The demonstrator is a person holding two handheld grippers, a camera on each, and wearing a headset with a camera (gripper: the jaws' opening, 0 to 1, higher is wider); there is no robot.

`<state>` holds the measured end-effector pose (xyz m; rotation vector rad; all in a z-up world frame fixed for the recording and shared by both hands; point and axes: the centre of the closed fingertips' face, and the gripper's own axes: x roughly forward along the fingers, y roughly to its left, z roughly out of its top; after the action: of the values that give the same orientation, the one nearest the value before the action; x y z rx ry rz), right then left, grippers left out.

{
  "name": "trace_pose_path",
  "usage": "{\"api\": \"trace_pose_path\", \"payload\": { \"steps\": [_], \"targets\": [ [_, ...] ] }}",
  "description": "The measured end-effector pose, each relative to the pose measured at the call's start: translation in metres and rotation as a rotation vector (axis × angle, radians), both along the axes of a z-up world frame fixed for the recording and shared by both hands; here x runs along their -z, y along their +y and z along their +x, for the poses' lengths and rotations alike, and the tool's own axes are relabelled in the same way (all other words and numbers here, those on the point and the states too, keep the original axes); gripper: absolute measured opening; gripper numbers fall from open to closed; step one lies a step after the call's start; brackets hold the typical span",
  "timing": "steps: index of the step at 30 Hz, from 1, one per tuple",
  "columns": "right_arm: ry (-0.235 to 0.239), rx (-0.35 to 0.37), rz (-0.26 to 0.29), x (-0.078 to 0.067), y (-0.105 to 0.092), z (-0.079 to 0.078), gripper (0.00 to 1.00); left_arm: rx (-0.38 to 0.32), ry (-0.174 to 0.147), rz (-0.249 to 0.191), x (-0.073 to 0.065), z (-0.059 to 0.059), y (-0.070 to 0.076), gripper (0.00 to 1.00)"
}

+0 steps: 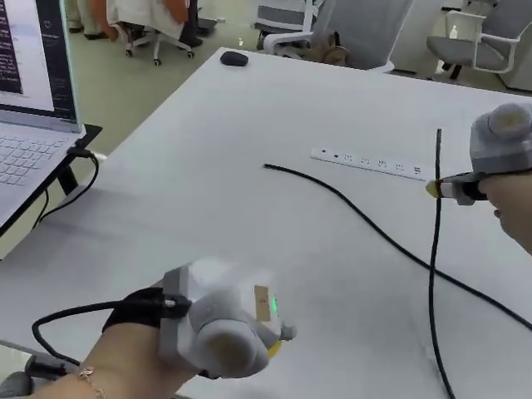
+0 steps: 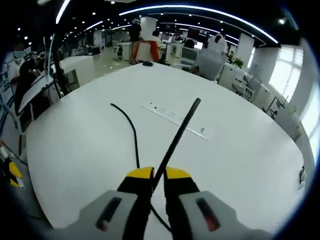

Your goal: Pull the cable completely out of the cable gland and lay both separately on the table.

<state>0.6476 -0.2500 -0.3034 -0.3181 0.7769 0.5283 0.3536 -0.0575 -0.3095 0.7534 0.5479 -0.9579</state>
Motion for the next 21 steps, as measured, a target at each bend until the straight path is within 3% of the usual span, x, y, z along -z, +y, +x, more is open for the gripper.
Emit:
{"api": "trace_pose_path", "payload": {
  "steps": [4,9,15,17,21],
  "targets": [
    [0.091,0.052,-0.012,0.041,-0.021,-0.005,0.07,-0.021,0.005,-0.006,0.000,0.003,0.003,0.17],
    [0.150,0.061,-0.017,0.070,-0.036,-0.017,0.11,-0.033,0.018,-0.008,0.002,0.005,0.003,0.17],
    [0.157,0.034,-0.001,0.066,-0.052,-0.039,0.17,-0.012,0.061,-0.018,0.004,0.000,-0.006,0.17],
    [0.121,-0.035,-0.041,0.059,-0.056,-0.050,0.17,0.005,0.062,-0.026,0.001,0.001,-0.009,0.17],
    [0.084,-0.100,-0.031,0.043,-0.056,-0.081,0.18,0.021,0.068,-0.019,0.000,0.007,-0.012,0.17]
  ]
}}
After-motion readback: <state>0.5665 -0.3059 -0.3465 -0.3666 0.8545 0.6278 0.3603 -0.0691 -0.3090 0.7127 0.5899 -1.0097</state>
